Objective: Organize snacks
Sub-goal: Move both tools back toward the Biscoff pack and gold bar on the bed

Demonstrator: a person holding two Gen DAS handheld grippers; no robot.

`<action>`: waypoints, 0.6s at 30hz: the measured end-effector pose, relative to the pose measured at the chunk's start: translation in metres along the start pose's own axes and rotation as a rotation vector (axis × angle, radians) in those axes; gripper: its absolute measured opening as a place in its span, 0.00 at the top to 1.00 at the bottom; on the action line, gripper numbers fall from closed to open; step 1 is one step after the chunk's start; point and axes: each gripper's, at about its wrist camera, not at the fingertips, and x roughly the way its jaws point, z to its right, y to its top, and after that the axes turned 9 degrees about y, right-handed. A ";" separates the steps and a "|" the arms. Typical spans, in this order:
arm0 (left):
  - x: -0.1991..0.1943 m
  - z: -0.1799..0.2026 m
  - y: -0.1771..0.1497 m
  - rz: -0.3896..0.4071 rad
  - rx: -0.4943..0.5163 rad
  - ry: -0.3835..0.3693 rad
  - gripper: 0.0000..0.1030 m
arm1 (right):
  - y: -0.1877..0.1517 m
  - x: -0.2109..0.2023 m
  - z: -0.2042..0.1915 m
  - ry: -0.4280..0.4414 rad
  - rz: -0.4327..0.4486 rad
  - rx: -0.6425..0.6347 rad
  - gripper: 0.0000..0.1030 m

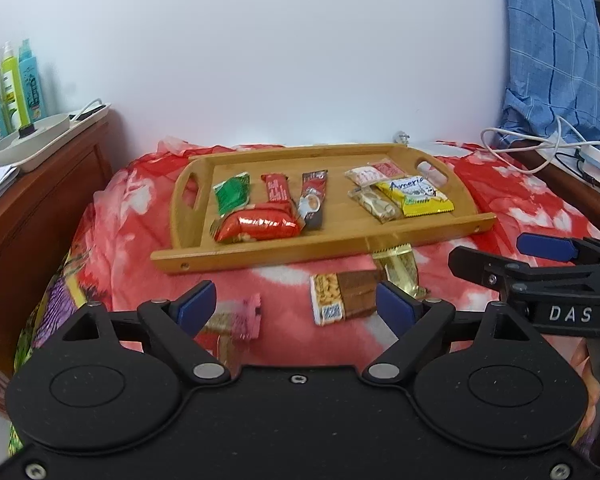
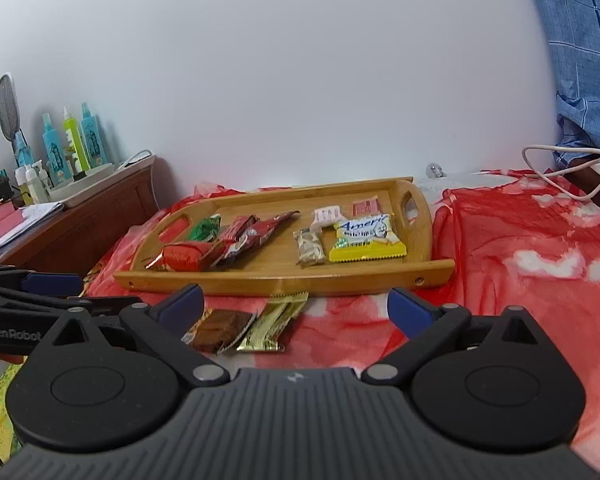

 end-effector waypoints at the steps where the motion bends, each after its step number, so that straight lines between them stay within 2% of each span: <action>1: -0.001 -0.001 -0.003 0.002 0.002 0.004 0.16 | -0.001 0.001 -0.001 -0.001 -0.001 -0.001 0.00; 6: -0.001 -0.008 -0.018 0.010 0.002 0.037 0.15 | -0.006 0.006 -0.001 -0.003 -0.010 0.007 0.00; 14: 0.002 -0.028 -0.044 0.000 -0.034 0.049 0.15 | -0.012 0.019 -0.005 0.005 -0.031 -0.001 0.02; 18: 0.002 -0.035 -0.052 0.006 -0.034 0.063 0.19 | -0.016 0.027 -0.010 0.006 -0.056 -0.025 0.05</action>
